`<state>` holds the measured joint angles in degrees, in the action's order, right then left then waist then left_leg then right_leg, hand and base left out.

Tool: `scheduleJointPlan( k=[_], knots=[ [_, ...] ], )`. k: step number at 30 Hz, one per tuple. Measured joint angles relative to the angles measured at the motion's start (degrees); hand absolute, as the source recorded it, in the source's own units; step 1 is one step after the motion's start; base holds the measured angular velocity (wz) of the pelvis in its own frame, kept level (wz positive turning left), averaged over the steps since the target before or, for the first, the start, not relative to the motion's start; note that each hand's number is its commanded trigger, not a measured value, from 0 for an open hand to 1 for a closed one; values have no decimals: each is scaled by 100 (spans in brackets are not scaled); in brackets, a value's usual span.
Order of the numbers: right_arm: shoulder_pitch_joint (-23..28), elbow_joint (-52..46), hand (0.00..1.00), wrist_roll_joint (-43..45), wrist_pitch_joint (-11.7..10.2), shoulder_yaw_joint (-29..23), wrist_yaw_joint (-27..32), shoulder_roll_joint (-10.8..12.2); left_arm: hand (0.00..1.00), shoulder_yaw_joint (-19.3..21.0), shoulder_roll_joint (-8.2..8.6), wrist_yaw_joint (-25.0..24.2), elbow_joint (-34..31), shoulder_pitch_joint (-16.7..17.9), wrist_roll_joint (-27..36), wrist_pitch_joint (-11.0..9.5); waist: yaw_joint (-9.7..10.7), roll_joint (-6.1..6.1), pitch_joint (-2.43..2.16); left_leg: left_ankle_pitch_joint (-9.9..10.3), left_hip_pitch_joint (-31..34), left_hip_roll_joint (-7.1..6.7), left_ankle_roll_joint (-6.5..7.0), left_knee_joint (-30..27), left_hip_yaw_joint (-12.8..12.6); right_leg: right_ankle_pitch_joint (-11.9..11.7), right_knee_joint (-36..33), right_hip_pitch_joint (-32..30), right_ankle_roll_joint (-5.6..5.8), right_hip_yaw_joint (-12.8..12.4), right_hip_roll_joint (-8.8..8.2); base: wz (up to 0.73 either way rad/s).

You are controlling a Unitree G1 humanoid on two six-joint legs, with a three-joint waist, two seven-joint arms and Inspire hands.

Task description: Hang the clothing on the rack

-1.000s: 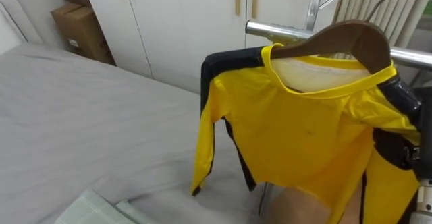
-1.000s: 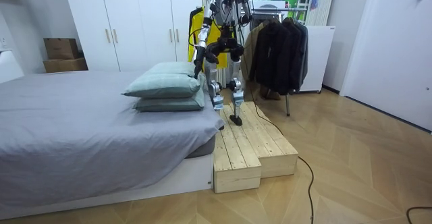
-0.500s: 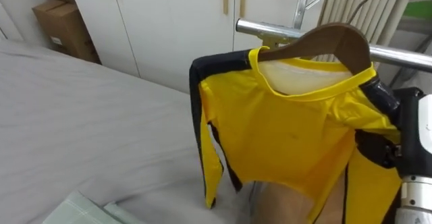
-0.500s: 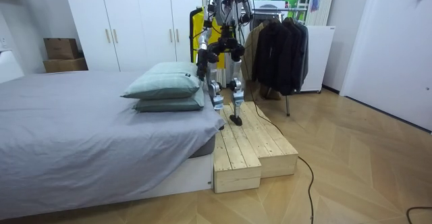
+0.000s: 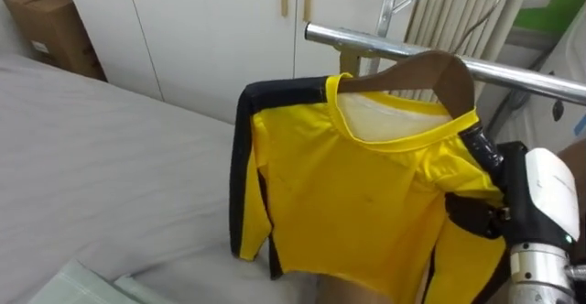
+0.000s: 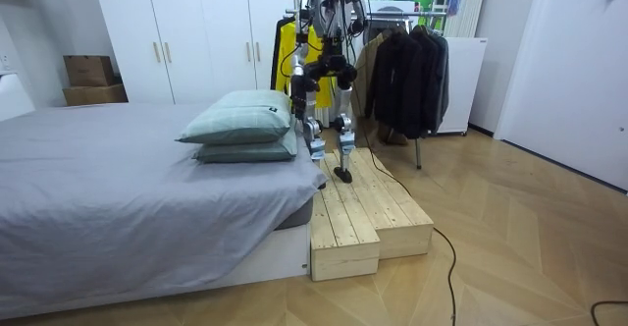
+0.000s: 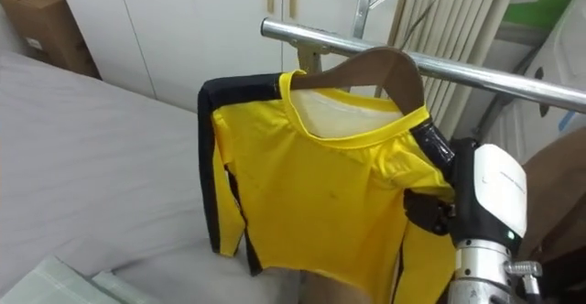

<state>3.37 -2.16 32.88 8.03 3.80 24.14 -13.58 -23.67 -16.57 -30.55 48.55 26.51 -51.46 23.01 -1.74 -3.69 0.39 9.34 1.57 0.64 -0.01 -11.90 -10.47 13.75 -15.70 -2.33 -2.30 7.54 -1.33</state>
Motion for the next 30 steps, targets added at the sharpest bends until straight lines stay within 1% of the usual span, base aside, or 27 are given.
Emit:
scheduleJointPlan(
  k=[1, 3, 4, 5, 7, 9, 11, 14, 17, 19, 22, 25, 27, 30],
  knots=[
    [5, 41, 100, -7, -50, -1, 10, -1, 0, 46, 1, 0, -11, -27, 1, -54, 20, 54, -28, 4, -6, 1, 4, 0, -29, -3, -4, -7, 0, -31, 2, -13],
    [6, 164, 100, -72, -117, -2, 23, -2, 0, 130, -4, 0, -8, -84, 1, -93, 93, 92, -54, 4, -21, -1, 5, 0, -46, -4, -12, -2, 0, -39, -3, -8],
    [7, 218, 100, -95, -117, -2, 26, -2, 0, 197, -3, 0, -8, -124, 1, -105, 145, 97, -56, 4, -24, 1, 4, 1, -54, -3, -10, -2, -1, -45, 1, -5],
    [10, 241, 100, -94, -126, -2, 26, -2, 0, 222, -2, 1, -8, -135, 1, -117, 150, 96, -56, 4, -28, 3, 4, 2, -62, -3, -9, -3, -2, -56, 5, -11],
    [32, 295, 100, -92, -225, -2, 27, -3, 0, 264, 6, 0, -3, -159, 1, -148, 166, 85, -49, 4, -69, 26, 4, 4, -143, -10, 5, 8, -15, -130, 27, -18],
    [32, 424, 100, -119, -311, -10, 32, -3, 0, 321, 6, 1, 115, -251, 24, -187, 212, 81, -46, 21, -118, 51, -23, 8, -162, -24, 67, 80, -35, -138, 48, -5],
    [64, 520, 100, -156, -336, 0, 31, -1, 0, 324, 6, 13, 268, -353, 135, -195, 205, 80, -46, 32, -169, 70, -40, 8, -168, -42, 127, 148, -46, -145, 64, 0],
    [133, 548, 100, -160, -346, -3, 53, 0, 0, 354, 29, 52, 479, -487, 352, -235, 191, 114, -47, 34, -180, 79, -42, 11, -174, -46, 148, 158, -52, -170, 70, -2],
    [267, 573, 100, -228, -392, 1, 104, 1, 0, 645, 68, 202, 727, -579, 735, -254, 136, 159, -66, 34, -200, 84, -42, 18, -182, -50, 154, 173, -56, -199, 85, -5],
    [386, 584, 100, -365, -423, 2, 124, 2, 0, 922, 134, 445, 894, -570, 1177, -262, 110, 199, -73, 34, -255, 80, -42, 35, -187, -50, 170, 216, -56, -216, 92, -6],
    [508, 595, 100, -543, -423, 3, 122, 5, 0, 1163, 193, 686, 1026, -567, 1495, -277, 89, 205, -68, 34, -316, 79, -42, 59, -175, -50, 179, 264, -56, -236, 75, -3],
    [570, 606, 100, -631, -423, 2, 123, 5, 0, 1247, 204, 848, 1108, -571, 1631, -343, 58, 208, -67, 34, -326, 79, -42, 56, -177, -50, 183, 282, -56, -229, 75, 0],
    [606, 779, 100, -772, -421, 2, 123, 8, 0, 1430, 214, 974, 1116, -570, 1779, -352, 43, 195, -58, 35, -380, 78, -42, 59, -187, -51, 208, 346, -54, -229, 78, 0],
    [610, 1022, 100, -766, -403, -5, 133, 17, 0, 1627, 257, 1100, 1125, -571, 1825, -354, -22, 205, -51, 49, -397, 83, -56, 63, -191, -51, 207, 355, -53, -246, 78, 0]
  ],
)
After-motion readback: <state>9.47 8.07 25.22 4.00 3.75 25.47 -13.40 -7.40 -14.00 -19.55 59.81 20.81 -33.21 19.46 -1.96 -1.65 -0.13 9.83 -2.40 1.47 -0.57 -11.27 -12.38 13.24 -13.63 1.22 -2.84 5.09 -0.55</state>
